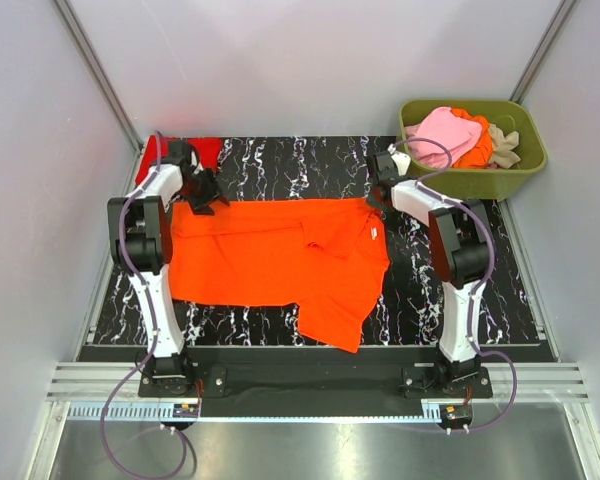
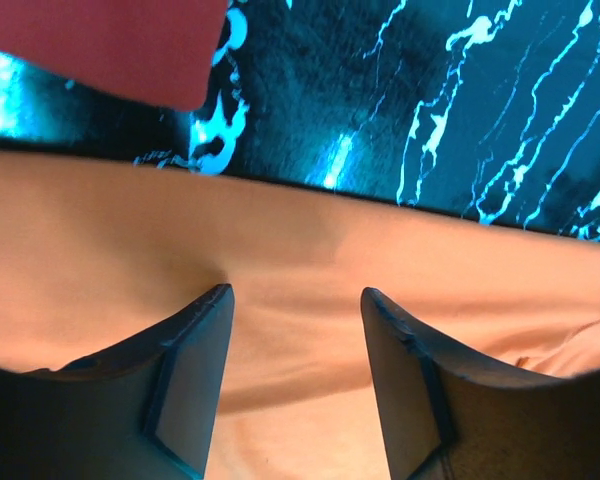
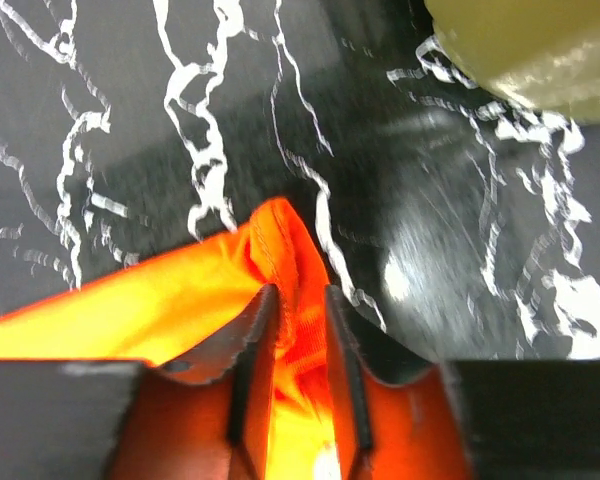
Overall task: Fold and stack the t-shirts
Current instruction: Fold the tshirt
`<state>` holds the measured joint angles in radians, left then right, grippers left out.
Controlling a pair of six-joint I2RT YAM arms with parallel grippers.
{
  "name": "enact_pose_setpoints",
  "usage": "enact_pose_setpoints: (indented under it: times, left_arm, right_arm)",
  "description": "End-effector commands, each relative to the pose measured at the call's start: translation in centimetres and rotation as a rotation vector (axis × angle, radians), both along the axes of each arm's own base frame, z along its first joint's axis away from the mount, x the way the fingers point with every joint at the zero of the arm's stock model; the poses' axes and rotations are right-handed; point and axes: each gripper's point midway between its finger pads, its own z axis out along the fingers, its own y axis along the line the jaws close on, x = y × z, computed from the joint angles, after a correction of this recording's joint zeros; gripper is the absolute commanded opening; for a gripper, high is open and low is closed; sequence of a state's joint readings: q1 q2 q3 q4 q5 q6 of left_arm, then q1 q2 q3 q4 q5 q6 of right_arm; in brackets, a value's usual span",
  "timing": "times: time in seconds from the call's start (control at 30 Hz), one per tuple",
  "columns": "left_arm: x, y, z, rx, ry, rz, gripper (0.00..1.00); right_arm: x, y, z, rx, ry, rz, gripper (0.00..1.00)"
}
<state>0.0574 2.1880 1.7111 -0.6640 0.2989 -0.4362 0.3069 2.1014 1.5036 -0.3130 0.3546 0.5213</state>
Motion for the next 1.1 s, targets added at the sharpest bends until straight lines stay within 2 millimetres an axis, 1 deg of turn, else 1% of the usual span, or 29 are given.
enact_pose_setpoints:
  times: [0.0, 0.03, 0.07, 0.1, 0.13, 0.17, 0.2, 0.23, 0.27, 0.3, 0.33, 0.37, 0.4, 0.43, 0.47, 0.5, 0.53, 0.57, 0.6, 0.63, 0.67, 0.7, 0.77, 0.8, 0.83, 0.9, 0.97, 1.03, 1.07]
  left_arm:
    - [0.4, 1.0, 7.0, 0.027, -0.129, 0.019, 0.61]
    - [-0.1, 1.2, 9.1, 0.042, -0.163, 0.034, 0.61]
    - [-1.2, 1.7, 9.0, 0.058, -0.145, 0.054, 0.61]
    - [-1.9, 2.4, 10.6, 0.086, -0.168, 0.106, 0.61]
    - [-2.8, 2.9, 10.5, 0.096, -0.155, 0.144, 0.61]
    - [-4.6, 3.9, 9.0, 0.099, -0.100, 0.197, 0.62]
    - [-5.5, 4.4, 8.9, 0.078, -0.081, 0.258, 0.61]
    - [-6.5, 5.0, 9.8, 0.070, -0.092, 0.300, 0.61]
    - [-8.3, 6.1, 8.4, 0.070, -0.043, 0.358, 0.62]
    - [-9.1, 7.3, 8.2, 0.087, -0.029, 0.435, 0.61]
    - [-11.1, 8.5, 7.9, 0.103, -0.009, 0.499, 0.61]
    - [-12.3, 9.7, 7.6, 0.132, 0.002, 0.558, 0.61]
    - [-13.2, 10.0, 7.4, 0.116, 0.011, 0.611, 0.61]
    - [-15.1, 10.7, 6.7, 0.104, 0.039, 0.661, 0.61]
    - [-16.0, 10.8, 6.2, 0.089, 0.057, 0.688, 0.60]
    - [-16.6, 10.9, 6.0, 0.076, 0.062, 0.730, 0.59]
    - [-17.7, 10.8, 4.9, 0.077, 0.098, 0.740, 0.58]
    - [-18.1, 10.8, 4.4, 0.082, 0.108, 0.744, 0.58]
    - [-17.7, 10.9, 4.1, 0.091, 0.092, 0.717, 0.58]
    - [-17.6, 10.5, 3.4, 0.080, 0.085, 0.679, 0.58]
    - [-16.9, 10.1, 3.3, 0.059, 0.059, 0.629, 0.59]
    - [-16.2, 9.1, 3.0, 0.012, 0.052, 0.548, 0.61]
    - [-15.0, 8.4, 3.5, -0.035, 0.031, 0.494, 0.60]
    - [-14.7, 8.3, 3.3, -0.038, 0.032, 0.474, 0.57]
    - [-14.3, 8.3, 3.6, -0.039, 0.024, 0.461, 0.54]
    - [-14.8, 8.6, 3.4, -0.015, 0.036, 0.460, 0.51]
    - [-15.2, 9.6, 3.2, 0.044, 0.037, 0.494, 0.54]
    - [-14.2, 9.9, 4.0, 0.043, -0.021, 0.502, 0.57]
    - [-13.5, 9.4, 4.6, 0.008, -0.054, 0.480, 0.57]
  right_arm:
    - [-1.0, 1.3, 6.7, 0.081, -0.102, 0.032, 0.37]
    - [-1.4, 1.7, 7.3, 0.097, -0.102, 0.051, 0.39]
    - [-2.0, 2.1, 8.9, 0.114, -0.118, 0.067, 0.40]
    - [-3.3, 2.5, 8.7, 0.129, -0.084, 0.086, 0.42]
    - [-4.1, 3.4, 9.2, 0.142, -0.084, 0.110, 0.43]
    - [-4.9, 3.8, 10.7, 0.162, -0.106, 0.128, 0.44]
    - [-6.2, 4.4, 10.0, 0.189, -0.071, 0.162, 0.47]
    - [-7.0, 5.0, 10.2, 0.213, -0.065, 0.173, 0.52]
    - [-7.8, 5.6, 11.3, 0.235, -0.080, 0.190, 0.53]
    - [-9.0, 5.8, 10.6, 0.246, -0.056, 0.201, 0.54]
    - [-9.7, 6.1, 10.7, 0.261, -0.053, 0.206, 0.55]
    - [-10.5, 6.5, 11.4, 0.277, -0.065, 0.219, 0.55]
    - [-11.5, 6.6, 10.8, 0.294, -0.040, 0.236, 0.56]
    - [-12.1, 6.9, 10.8, 0.316, -0.030, 0.247, 0.57]
    - [-12.7, 7.2, 11.4, 0.338, -0.037, 0.265, 0.58]
    - [-13.8, 7.5, 10.6, 0.351, -0.008, 0.280, 0.58]
    - [-14.2, 7.5, 10.7, 0.357, -0.009, 0.282, 0.58]
    - [-14.8, 7.7, 11.2, 0.361, -0.022, 0.294, 0.58]
    - [-15.6, 8.0, 10.7, 0.360, -0.009, 0.304, 0.58]
    - [-15.9, 8.0, 10.5, 0.362, -0.007, 0.305, 0.58]
    - [-16.0, 7.9, 10.2, 0.361, -0.004, 0.305, 0.58]
    - [-16.2, 7.8, 9.6, 0.355, 0.009, 0.305, 0.58]
    - [-16.2, 7.5, 8.5, 0.333, 0.028, 0.294, 0.56]
    - [-16.1, 7.7, 8.3, 0.333, 0.033, 0.296, 0.56]
    - [-16.1, 7.8, 8.1, 0.340, 0.042, 0.294, 0.55]
    - [-16.4, 8.6, 7.5, 0.377, 0.077, 0.301, 0.54]
    - [-16.6, 8.4, 6.8, 0.389, 0.094, 0.254, 0.54]
    - [-16.1, 7.6, 6.2, 0.371, 0.086, 0.191, 0.54]
    - [-15.9, 7.6, 5.9, 0.369, 0.090, 0.178, 0.53]
